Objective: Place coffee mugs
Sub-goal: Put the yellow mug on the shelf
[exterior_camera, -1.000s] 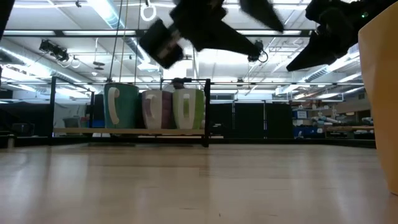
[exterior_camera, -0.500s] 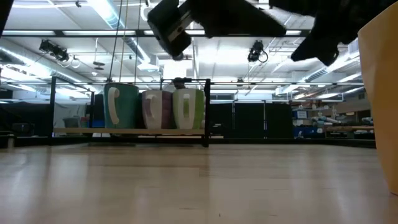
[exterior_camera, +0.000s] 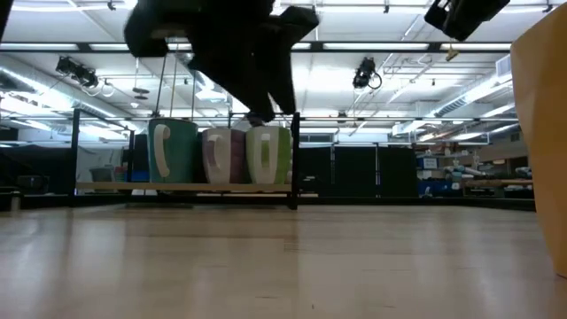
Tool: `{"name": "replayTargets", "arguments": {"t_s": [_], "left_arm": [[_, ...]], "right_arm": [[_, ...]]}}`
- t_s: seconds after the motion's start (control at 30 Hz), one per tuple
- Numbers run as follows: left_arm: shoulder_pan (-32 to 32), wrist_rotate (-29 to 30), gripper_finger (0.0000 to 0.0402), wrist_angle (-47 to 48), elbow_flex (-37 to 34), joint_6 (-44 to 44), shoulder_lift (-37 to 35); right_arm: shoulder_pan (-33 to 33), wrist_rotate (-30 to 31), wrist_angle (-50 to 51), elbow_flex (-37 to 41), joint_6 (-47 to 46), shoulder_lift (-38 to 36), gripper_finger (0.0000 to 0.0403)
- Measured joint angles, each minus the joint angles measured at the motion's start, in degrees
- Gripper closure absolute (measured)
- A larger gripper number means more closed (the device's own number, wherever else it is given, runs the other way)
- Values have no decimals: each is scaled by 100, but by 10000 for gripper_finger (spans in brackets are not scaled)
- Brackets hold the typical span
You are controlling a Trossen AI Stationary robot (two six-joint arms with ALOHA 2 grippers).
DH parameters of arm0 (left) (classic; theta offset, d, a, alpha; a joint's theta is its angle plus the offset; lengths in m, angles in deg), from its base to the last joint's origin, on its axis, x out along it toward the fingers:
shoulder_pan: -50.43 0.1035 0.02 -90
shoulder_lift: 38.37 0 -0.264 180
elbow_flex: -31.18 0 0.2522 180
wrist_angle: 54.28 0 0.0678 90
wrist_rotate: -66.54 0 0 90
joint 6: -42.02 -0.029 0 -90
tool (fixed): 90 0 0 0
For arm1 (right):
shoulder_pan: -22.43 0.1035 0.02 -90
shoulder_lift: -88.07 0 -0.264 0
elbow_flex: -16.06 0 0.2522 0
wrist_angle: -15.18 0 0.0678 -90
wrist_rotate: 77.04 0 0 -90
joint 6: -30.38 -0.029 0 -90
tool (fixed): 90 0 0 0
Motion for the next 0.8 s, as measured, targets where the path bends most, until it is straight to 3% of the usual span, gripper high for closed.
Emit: {"name": "replayTargets", "arguments": {"t_s": [0.13, 0.37, 0.63, 0.8], "left_arm": [[-223, -21, 262, 263, -9, 955, -158], [-638, -18, 290, 220, -48, 1800, -856], [-984, -90, 312, 49, -65, 2385, -1046], [-1319, 145, 322, -671, -709, 2457, -1043]], "right_arm": [[218, -236, 349, -540, -177, 674, 305], [492, -698, 652, -1308, -592, 1616, 251], [807, -808, 740, -1778, -717, 2347, 243], [877, -671, 1049, -1907, -878, 2642, 243]]}}
